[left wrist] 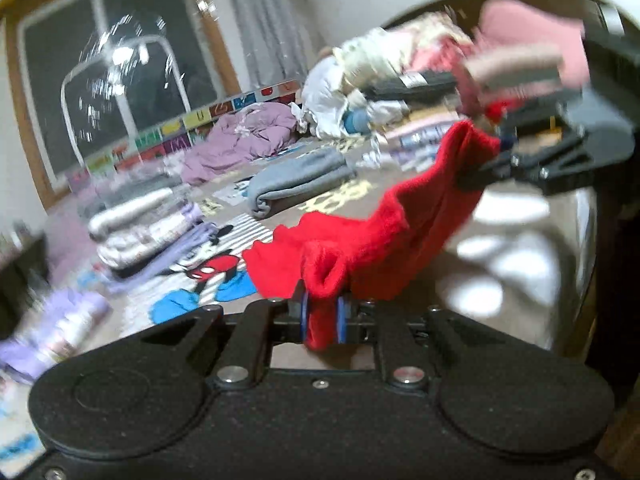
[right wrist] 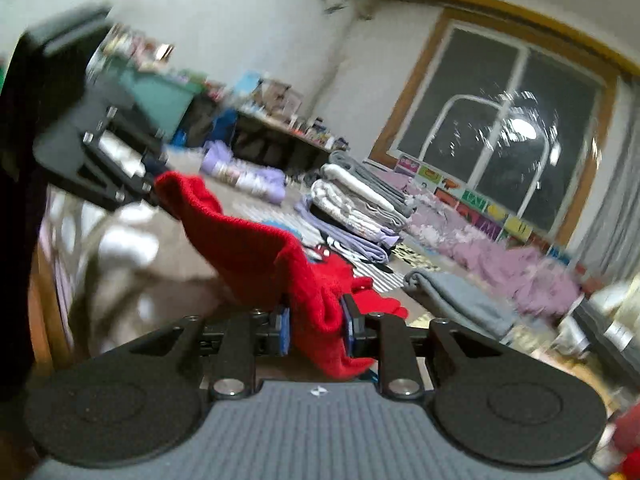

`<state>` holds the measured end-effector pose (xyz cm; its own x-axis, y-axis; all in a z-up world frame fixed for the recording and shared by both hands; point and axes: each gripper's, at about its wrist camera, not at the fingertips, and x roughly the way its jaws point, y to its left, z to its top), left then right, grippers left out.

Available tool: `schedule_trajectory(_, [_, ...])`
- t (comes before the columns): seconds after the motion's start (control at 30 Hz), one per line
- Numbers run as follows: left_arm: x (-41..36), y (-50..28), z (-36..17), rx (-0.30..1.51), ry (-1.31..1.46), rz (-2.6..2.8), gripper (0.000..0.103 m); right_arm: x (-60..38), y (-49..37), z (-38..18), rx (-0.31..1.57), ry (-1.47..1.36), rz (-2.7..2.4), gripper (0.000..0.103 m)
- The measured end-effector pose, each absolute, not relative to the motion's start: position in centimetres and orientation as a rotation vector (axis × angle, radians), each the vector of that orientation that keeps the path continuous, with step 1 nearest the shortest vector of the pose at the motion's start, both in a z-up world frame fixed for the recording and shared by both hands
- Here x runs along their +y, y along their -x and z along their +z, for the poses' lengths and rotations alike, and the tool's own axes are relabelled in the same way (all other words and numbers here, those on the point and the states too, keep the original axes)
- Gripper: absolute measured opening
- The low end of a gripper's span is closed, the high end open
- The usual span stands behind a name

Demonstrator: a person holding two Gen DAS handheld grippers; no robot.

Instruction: Fold clothes

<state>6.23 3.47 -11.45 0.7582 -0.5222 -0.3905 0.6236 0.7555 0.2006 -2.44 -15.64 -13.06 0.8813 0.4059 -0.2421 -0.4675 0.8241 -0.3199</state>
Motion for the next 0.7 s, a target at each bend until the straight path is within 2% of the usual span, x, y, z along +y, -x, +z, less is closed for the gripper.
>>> schedule_trajectory(0.17, [4.4, -10.5, -11.1, 0.379, -0.109, -0.670, 0.012, -18.9, -2.7, -12.5, 0.206, 0.112, 0.501, 0.026])
schedule_trajectory(0.33, [5.0, -15.2, -12.3, 0.472, 0.127, -0.728, 0.012, -22.0, -8.1, -14.8, 0.331, -0.190, 0.505, 0.026])
schedule_trajectory(0.4, [5.3, -16.6, -13.0, 0.514, 0.207, -0.737, 0.017, -23.1, -9.8, -15.9, 0.383, -0.305, 0.502, 0.029])
schedule_trajectory(0.5, [5.5, -17.6, -13.0, 0.519, 0.257, -0.737, 0.017, -23.6, -10.9, -17.1, 0.419, -0.405, 0.514, 0.031])
schedule_trajectory(0.53, [5.6, -17.9, -13.0, 0.521, 0.274, -0.737, 0.012, -23.7, -11.2, -17.5, 0.426, -0.434, 0.525, 0.031])
schedule_trajectory(0.6, [5.7, -18.5, -13.0, 0.524, 0.308, -0.737, 0.011, -23.8, -11.8, -17.9, 0.440, -0.461, 0.551, 0.027])
schedule_trajectory(0.7, [5.8, -19.5, -13.0, 0.530, 0.359, -0.736, 0.010, -24.1, -12.7, -18.0, 0.449, -0.490, 0.571, 0.025])
